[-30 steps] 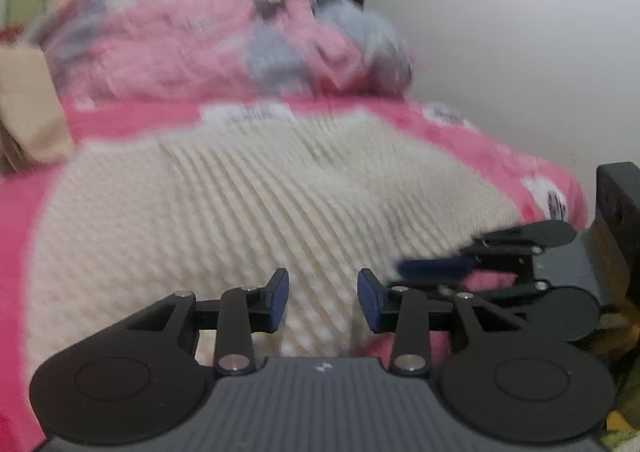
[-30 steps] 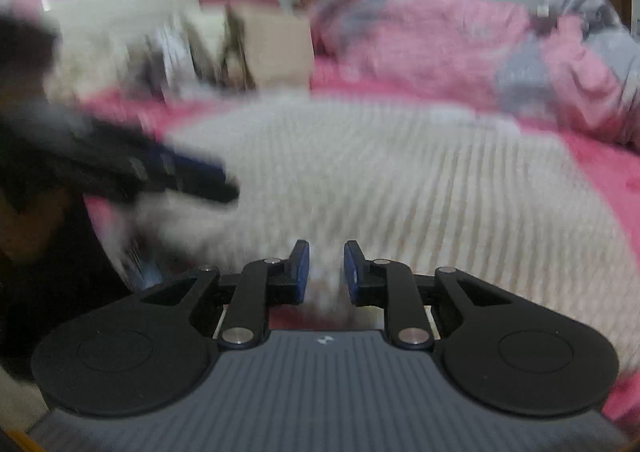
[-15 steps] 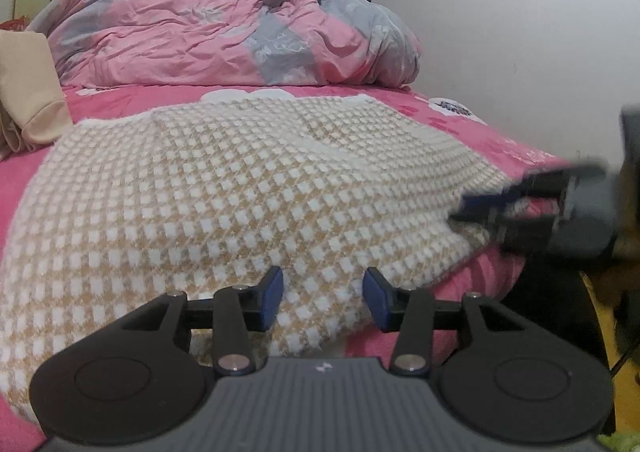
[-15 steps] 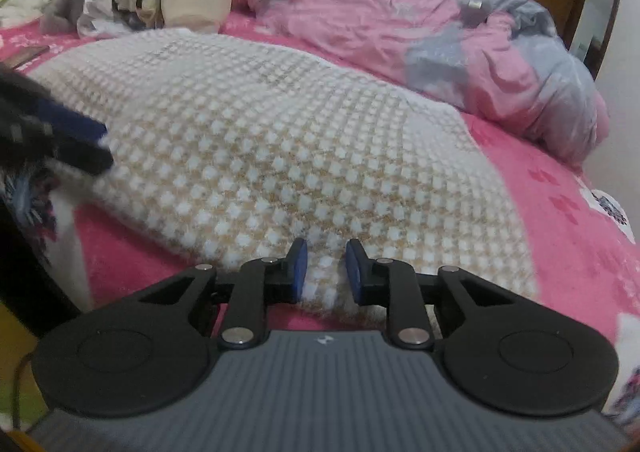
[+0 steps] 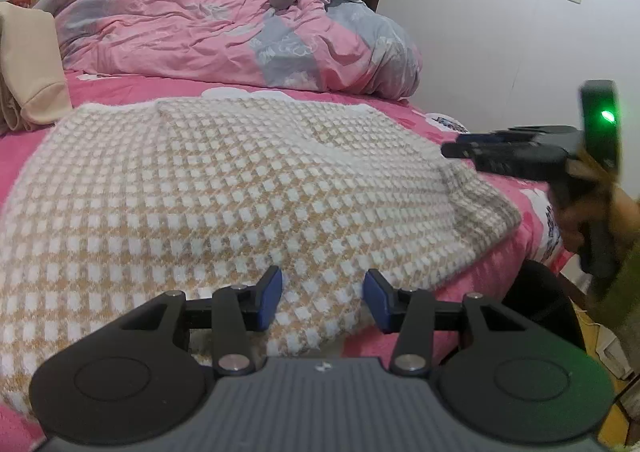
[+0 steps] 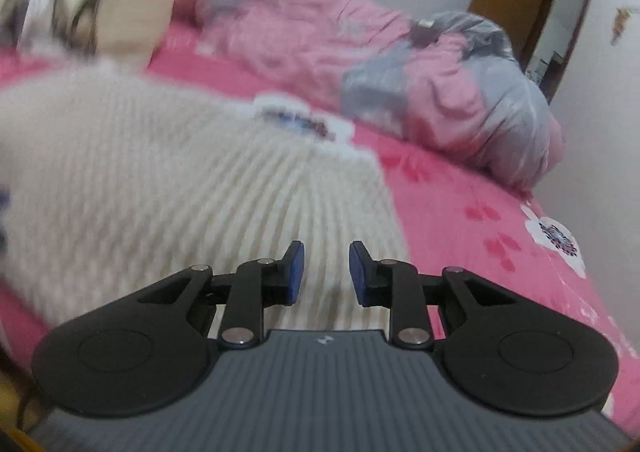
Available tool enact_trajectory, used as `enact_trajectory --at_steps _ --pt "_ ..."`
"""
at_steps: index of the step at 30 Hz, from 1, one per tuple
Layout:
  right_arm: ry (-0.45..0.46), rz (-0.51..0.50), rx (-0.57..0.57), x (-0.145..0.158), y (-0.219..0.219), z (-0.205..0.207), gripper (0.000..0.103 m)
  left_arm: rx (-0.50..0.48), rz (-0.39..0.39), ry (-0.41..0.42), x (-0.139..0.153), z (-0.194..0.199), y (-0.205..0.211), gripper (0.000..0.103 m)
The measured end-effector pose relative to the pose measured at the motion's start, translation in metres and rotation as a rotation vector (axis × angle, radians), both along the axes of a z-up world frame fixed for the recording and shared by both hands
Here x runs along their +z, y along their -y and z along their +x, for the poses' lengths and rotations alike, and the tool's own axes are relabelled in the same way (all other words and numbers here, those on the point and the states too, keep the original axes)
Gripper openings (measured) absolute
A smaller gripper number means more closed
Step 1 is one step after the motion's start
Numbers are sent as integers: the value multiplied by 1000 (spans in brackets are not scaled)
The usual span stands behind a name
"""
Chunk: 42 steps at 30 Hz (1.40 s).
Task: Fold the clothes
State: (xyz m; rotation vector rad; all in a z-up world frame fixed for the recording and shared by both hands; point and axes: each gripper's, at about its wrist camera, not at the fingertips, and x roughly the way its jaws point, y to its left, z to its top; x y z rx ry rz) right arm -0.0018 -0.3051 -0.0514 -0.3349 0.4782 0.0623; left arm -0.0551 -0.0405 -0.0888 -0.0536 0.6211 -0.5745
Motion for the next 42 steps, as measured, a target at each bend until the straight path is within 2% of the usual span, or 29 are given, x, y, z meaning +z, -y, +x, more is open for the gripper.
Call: enact_trajectory --at_steps 2,4,5,6,7,10,12,15,17,19,21,24,28,29,36,39,41,42 --pt "-11 57 -44 -8 15 15 24 0 -1 2 0 0 -1 47" --pt "-75 114 -87 -34 38 31 24 0 -4 3 -1 0 -2 47" --pt "-72 181 -88 -36 47 31 24 -2 -6 2 -1 0 -2 47" --pt "-75 231 -94 -34 54 33 24 -3 -8 1 -1 1 -3 47" --pt "-88 227 -111 -23 51 34 24 -5 -9 0 -1 1 -3 47" --pt "-37 224 -118 9 29 30 25 -5 -16 -1 -1 1 -4 47" --pt "33 279 23 30 4 15 25 -6 -13 3 -2 0 -4 47" --pt "29 344 253 36 -32 9 25 -6 -11 6 -2 -1 -4 47" --pt "-50 317 308 14 -54 20 25 -5 -17 4 -2 -1 -4 47" --pt "-188 266 280 -30 -70 40 25 -5 -27 2 -3 -1 -6 47" --pt "-129 286 297 -40 -65 39 25 -5 -34 0 -3 -1 -7 47" --pt "-226 354 252 -13 -60 52 25 -13 -37 3 -3 -1 -9 47" --pt "-154 344 350 7 -71 32 25 -9 -50 3 -3 -4 -11 47" --pt "-153 345 378 7 -75 27 24 -9 -52 1 -4 -4 -12 47" --pt "-217 272 392 6 -94 28 24 -11 -63 -5 -1 -6 -20 47" --pt "-192 238 435 12 -100 17 24 -4 -62 -7 -1 -7 -23 47" --pt "-253 196 447 -11 -105 19 24 -1 -58 -18 -2 -6 -25 47" --pt "-222 197 453 -22 -104 15 25 -2 -57 -17 -1 -7 -26 47"
